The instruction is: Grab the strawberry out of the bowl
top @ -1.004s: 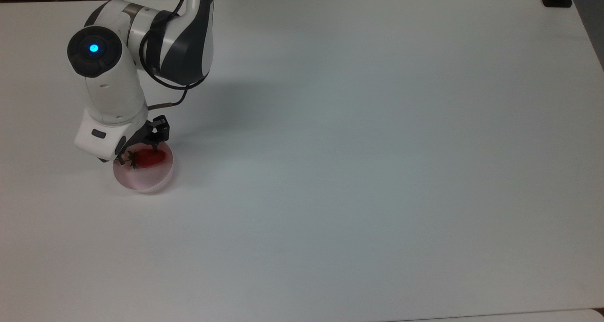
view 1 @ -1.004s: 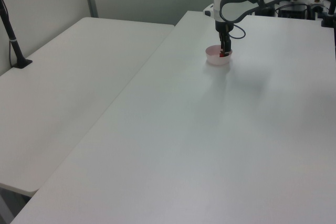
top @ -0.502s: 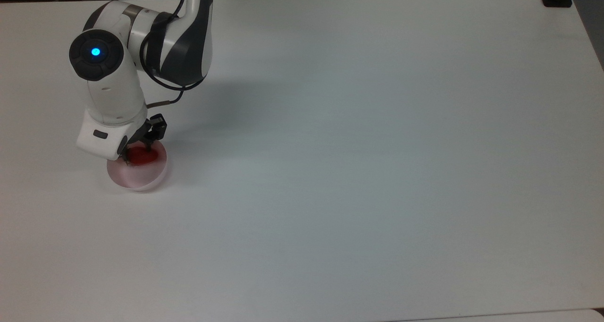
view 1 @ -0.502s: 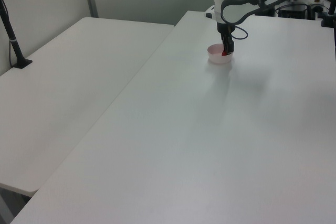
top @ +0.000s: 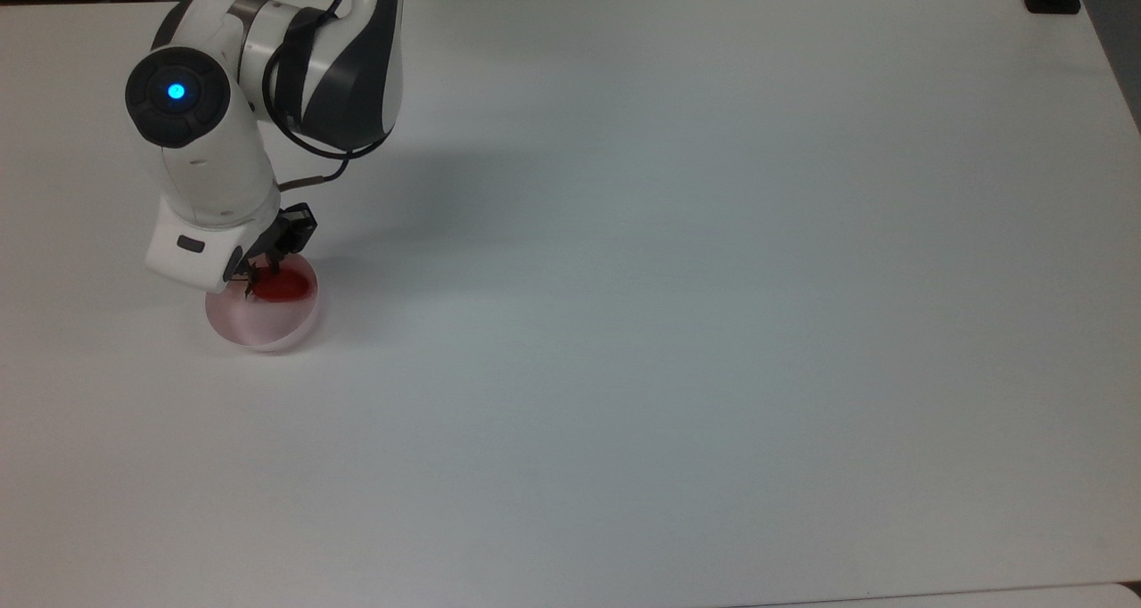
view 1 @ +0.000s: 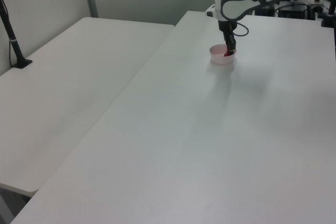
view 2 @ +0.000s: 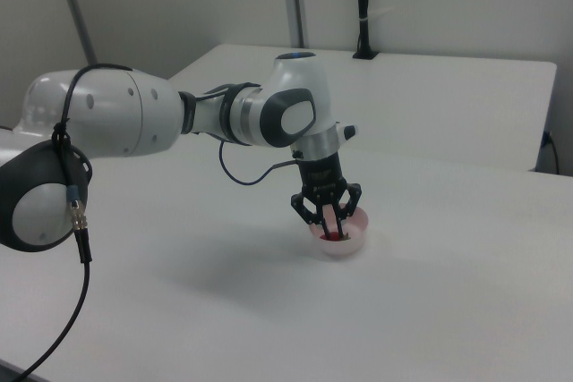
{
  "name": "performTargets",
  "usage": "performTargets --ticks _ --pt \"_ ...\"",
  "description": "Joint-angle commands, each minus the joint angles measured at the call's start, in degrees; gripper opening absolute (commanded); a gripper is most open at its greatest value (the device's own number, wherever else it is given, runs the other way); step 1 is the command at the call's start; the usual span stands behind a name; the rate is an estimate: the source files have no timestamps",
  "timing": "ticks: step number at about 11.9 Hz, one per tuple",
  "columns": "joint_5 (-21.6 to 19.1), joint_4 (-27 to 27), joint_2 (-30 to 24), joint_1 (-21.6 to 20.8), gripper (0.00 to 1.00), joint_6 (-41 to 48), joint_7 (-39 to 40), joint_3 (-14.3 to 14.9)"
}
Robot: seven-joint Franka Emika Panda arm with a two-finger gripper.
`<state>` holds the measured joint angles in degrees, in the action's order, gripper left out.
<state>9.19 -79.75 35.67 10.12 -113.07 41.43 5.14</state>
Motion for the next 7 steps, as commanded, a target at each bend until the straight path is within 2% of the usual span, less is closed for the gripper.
performTargets --ticks 1,2,3,4,7 --pt "-0.7 -0.8 -2.5 -0.1 0.43 1.9 -0.7 -0.1" --pt "-0.6 -0.7 -2.6 0.0 0.55 2.6 -0.7 -0.1" --pt "-0.6 -0.7 -2.6 0.0 0.57 2.7 -0.7 -0.1" --pt "-0.5 -0.8 -2.5 0.0 0.62 2.6 -0.7 0.0" --pt "-0.2 -1.0 -1.6 0.0 0.64 1.9 -0.9 0.0"
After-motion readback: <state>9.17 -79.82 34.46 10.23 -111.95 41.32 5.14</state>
